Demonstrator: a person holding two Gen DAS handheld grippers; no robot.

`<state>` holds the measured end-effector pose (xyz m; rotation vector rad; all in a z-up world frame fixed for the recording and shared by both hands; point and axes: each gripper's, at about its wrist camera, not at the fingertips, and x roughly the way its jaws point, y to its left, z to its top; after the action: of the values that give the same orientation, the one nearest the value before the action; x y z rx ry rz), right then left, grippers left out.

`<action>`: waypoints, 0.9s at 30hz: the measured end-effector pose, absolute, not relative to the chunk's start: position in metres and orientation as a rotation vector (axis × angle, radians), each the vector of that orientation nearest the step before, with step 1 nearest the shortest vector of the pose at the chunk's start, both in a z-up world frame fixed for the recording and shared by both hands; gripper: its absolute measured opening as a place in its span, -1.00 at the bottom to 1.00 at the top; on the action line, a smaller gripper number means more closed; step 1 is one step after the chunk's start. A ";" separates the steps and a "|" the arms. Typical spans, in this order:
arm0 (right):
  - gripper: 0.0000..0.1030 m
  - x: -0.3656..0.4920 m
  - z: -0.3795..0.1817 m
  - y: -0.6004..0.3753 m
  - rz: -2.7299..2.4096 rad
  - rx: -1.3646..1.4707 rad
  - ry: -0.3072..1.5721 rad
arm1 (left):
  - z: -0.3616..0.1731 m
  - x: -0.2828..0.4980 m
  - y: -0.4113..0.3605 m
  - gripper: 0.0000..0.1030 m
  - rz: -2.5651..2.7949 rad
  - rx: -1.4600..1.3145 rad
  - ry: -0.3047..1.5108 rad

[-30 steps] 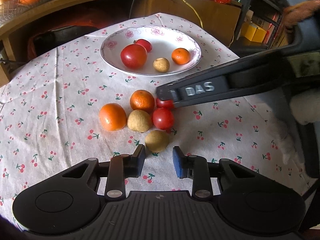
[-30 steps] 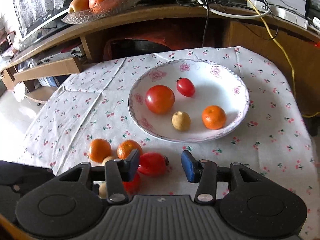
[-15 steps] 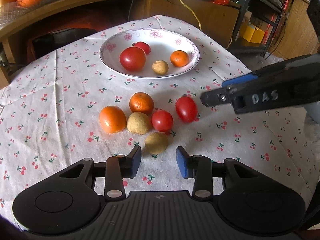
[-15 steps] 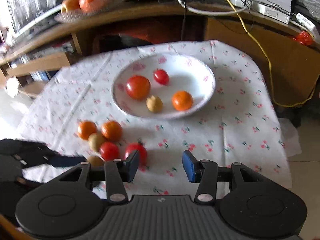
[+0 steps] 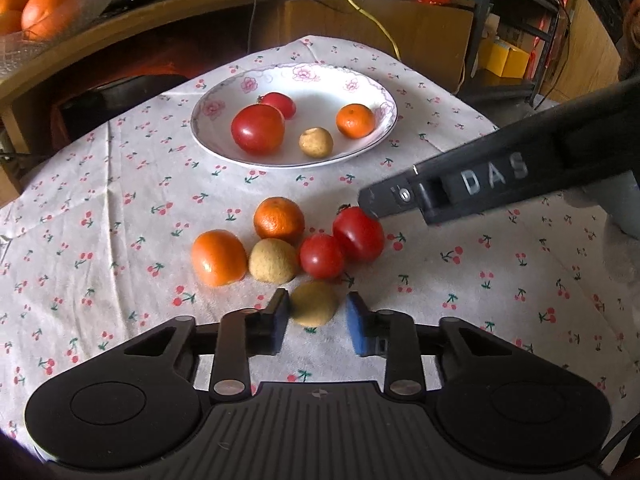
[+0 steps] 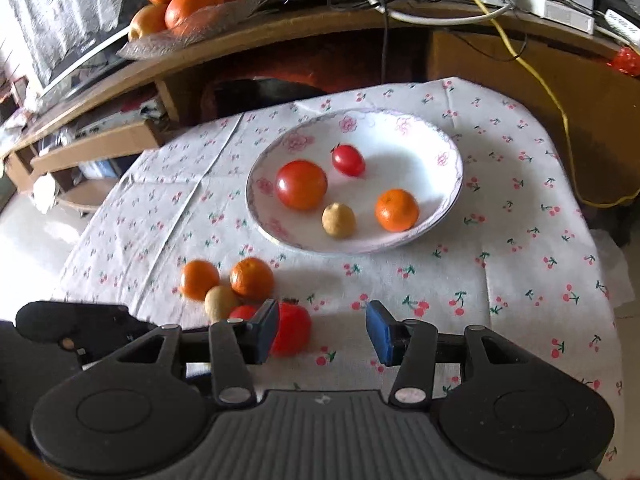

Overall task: Organize fruits
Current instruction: 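Move the left tool to a brown round fruit while the right tool approaches a red tomato, then close the left tool on the brown fruit while the right tool closes on the red tomato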

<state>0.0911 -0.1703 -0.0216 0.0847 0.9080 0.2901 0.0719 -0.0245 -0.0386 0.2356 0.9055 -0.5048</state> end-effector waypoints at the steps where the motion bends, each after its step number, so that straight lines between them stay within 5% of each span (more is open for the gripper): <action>1: -0.08 0.090 -0.022 -0.169 0.300 0.071 0.912 | -0.038 0.071 -0.023 -0.30 -0.503 0.237 0.908; 27: -0.06 0.095 -0.045 -0.131 0.528 -0.193 0.894 | -0.035 0.066 -0.008 -0.21 -0.543 0.204 0.931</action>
<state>0.0949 -0.1310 -0.0449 -0.1935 0.8941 0.5279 0.0656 -0.0076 -0.0348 0.2045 0.9314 -0.5431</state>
